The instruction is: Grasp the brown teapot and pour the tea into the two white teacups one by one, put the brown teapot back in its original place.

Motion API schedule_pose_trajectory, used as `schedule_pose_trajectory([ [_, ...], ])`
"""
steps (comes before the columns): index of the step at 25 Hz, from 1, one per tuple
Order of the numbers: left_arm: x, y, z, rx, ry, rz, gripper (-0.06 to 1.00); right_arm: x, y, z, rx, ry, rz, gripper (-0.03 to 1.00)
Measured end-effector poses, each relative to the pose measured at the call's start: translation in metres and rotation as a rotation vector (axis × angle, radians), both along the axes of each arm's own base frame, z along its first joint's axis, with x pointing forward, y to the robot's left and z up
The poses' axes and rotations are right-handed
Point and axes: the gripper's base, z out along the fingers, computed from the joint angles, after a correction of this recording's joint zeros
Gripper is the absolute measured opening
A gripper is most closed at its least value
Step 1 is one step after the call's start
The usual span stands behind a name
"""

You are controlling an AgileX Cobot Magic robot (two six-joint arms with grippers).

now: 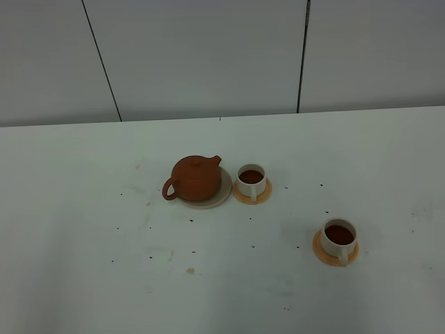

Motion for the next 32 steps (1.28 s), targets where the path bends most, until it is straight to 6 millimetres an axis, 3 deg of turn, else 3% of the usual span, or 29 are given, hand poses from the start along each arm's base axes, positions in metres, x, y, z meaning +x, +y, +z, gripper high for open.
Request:
schedule_pose_trajectory([
  [9, -0.029, -0.011, -0.027, -0.167, -0.142, 0.053, 0.24, 0.0, 0.0, 0.0, 0.0, 0.0, 0.0, 0.24],
  [16, -0.016, -0.019, -0.041, -0.314, -0.214, 0.036, 0.24, 0.0, 0.0, 0.0, 0.0, 0.0, 0.0, 0.24],
  [32, -0.012, -0.017, -0.048, -0.33, -0.214, 0.075, 0.24, 0.0, 0.0, 0.0, 0.0, 0.0, 0.0, 0.24],
])
